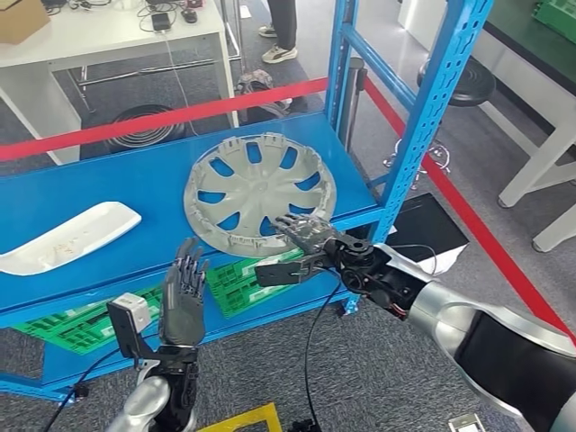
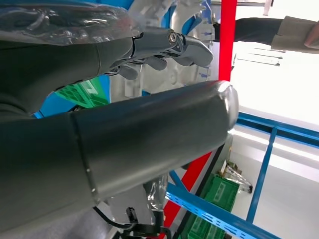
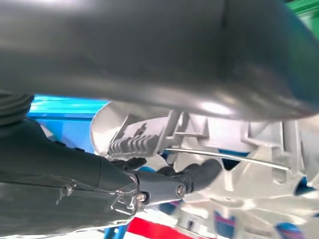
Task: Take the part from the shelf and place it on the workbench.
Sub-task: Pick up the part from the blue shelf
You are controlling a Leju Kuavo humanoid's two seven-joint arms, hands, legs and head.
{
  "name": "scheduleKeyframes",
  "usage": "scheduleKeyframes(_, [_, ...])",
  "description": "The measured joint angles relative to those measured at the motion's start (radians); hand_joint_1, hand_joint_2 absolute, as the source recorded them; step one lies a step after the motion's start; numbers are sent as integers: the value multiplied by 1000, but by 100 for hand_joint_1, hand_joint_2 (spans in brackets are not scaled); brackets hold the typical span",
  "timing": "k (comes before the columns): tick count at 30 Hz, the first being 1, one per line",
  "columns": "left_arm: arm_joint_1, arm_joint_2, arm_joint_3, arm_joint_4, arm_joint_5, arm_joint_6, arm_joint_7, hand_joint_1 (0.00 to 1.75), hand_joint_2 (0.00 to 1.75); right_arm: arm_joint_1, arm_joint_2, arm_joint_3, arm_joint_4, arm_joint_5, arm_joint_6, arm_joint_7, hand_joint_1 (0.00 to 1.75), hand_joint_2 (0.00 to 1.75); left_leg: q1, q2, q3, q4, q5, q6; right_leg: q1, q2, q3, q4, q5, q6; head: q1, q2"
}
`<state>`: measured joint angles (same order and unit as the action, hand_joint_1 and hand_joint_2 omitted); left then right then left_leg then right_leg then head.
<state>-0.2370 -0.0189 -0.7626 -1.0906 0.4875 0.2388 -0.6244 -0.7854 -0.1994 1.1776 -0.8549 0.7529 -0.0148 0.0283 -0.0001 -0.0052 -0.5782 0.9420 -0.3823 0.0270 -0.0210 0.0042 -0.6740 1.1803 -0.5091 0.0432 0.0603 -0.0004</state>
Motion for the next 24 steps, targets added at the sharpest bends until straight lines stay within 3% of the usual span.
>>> scheduleKeyframes(2, [0,0,0,0,0,0,0,0,0,-6,-6,-9,11,-2,-4,11,0,0,-2,-3,-2,10,-6,-7,1,-3,67,-145,60,-5,8,0])
scheduleKeyframes(3, [-1,0,0,0,0,0,0,0,0,-9,-8,-13,17,-3,-6,15,0,0,-4,-3,-4,15,-8,-12,3,-3,87,-190,74,-9,8,0])
scheduleKeyframes(5, [0,0,0,0,0,0,0,0,0,-12,-12,-22,30,-3,-12,19,0,0,-7,-3,-7,19,-9,-19,6,-1,96,-212,76,-21,1,0])
scheduleKeyframes(7, [-1,1,0,0,0,0,0,0,0,-12,-15,-31,41,-5,-17,19,0,87,-6,-2,-10,27,-16,-29,3,0,97,-214,80,-33,-7,0])
scheduleKeyframes(9, [-2,2,0,0,0,0,0,0,0,-14,-16,-41,49,-8,-20,18,0,175,-3,-1,-39,98,-60,-42,-2,-1,99,-217,82,-41,-17,0])
scheduleKeyframes(11, [-1,4,0,0,0,0,0,0,0,-14,-17,-47,58,-15,-21,14,0,175,1,-1,-103,239,-127,-53,-3,-1,99,-217,82,-44,-28,0])
scheduleKeyframes(12, [0,5,0,0,0,-1,0,0,0,-14,-17,-49,62,-21,-21,11,0,175,3,-1,-133,299,-147,-57,-3,-1,99,-217,82,-45,-29,0])
scheduleKeyframes(13, [0,5,0,0,0,-2,0,0,0,-13,-17,-51,65,-27,-21,8,0,175,4,-1,-147,327,-149,-57,-3,-1,100,-217,82,-45,-30,0])
scheduleKeyframes(14, [0,5,0,0,0,-3,0,0,0,-13,-17,-54,68,-31,-22,5,0,175,5,-1,-141,313,-130,-56,-3,0,101,-217,81,-45,-31,0])
scheduleKeyframes(16, [-2,6,0,0,0,-6,-1,0,0,-13,-17,-57,74,-31,-25,1,0,175,4,-1,-76,174,-58,-49,-3,1,105,-217,80,-43,-33,0])
scheduleKeyframes(18, [-4,5,0,0,0,-8,-2,0,0,-13,-17,-59,78,-29,-30,-1,0,175,0,-1,-15,47,-14,-38,0,3,104,-216,79,-37,-32,0])
scheduleKeyframes(19, [-5,5,0,0,0,-8,-2,0,0,-12,-17,-60,80,-29,-33,-1,0,175,-3,-1,-4,22,-10,-33,1,4,104,-217,79,-33,-32,0])
scheduleKeyframes(22, [-6,4,0,0,0,-9,-3,0,0,-9,-17,-63,85,-28,-38,-2,0,175,-4,0,-2,13,-8,-16,0,5,104,-219,77,-16,-30,0])
scheduleKeyframes(24, [-8,2,0,0,-1,-9,-4,0,0,-8,-17,-67,88,-28,-38,-2,0,175,0,3,3,1,-2,-4,0,4,84,-172,44,-8,-25,0])
